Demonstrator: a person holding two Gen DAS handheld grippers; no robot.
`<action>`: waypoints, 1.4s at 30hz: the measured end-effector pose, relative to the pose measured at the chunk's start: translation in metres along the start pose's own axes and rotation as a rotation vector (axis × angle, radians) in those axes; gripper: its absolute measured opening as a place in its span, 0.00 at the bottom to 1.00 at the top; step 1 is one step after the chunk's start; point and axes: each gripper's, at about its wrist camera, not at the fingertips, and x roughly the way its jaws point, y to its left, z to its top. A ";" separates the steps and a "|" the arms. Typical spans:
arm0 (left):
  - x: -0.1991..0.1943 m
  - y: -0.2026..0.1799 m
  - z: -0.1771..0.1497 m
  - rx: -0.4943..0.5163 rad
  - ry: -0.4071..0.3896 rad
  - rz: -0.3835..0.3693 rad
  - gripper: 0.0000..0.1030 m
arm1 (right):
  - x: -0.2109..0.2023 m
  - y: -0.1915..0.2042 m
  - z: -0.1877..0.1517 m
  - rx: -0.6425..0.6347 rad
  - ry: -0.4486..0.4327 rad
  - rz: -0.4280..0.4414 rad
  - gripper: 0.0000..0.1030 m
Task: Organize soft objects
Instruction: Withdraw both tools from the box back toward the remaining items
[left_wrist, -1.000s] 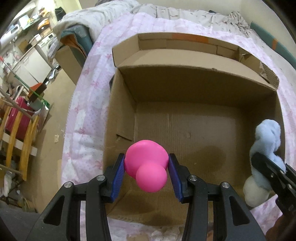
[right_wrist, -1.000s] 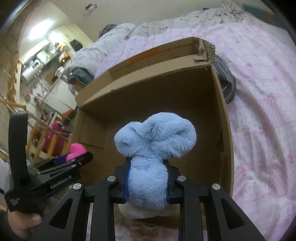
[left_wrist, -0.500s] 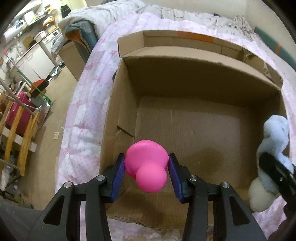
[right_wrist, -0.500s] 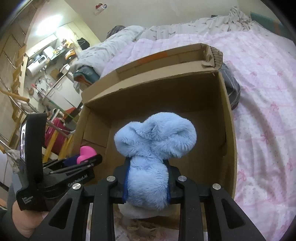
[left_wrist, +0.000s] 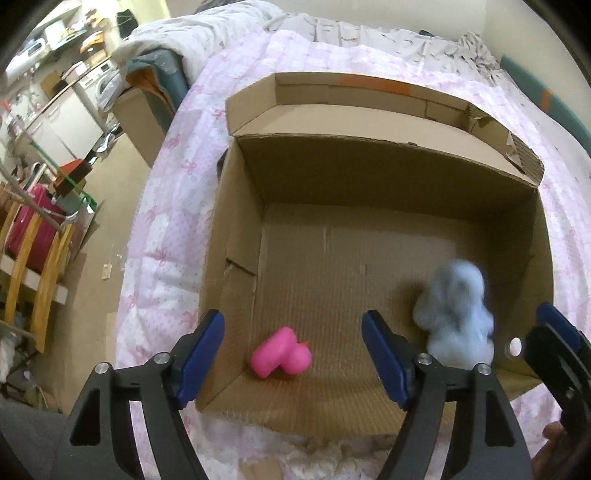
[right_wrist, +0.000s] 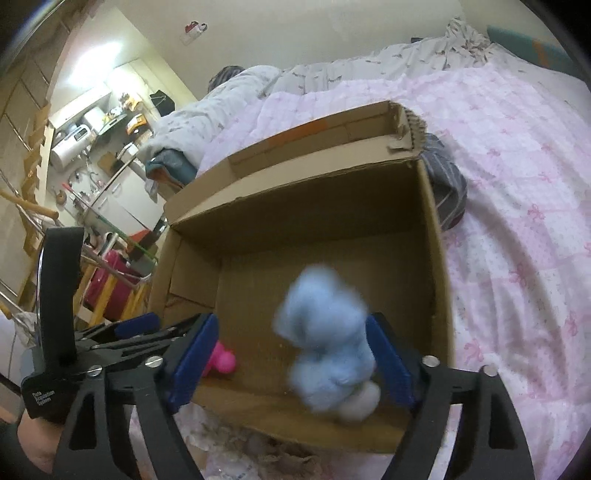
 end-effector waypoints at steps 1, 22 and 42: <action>-0.003 0.002 -0.001 -0.014 -0.001 -0.006 0.72 | -0.004 0.000 -0.001 -0.002 -0.008 0.008 0.98; -0.077 0.047 -0.032 -0.037 -0.133 -0.069 0.72 | -0.070 0.010 -0.024 0.045 -0.125 -0.041 1.00; -0.083 0.103 -0.074 -0.020 -0.100 -0.131 0.72 | -0.094 0.044 -0.067 -0.009 -0.083 -0.149 1.00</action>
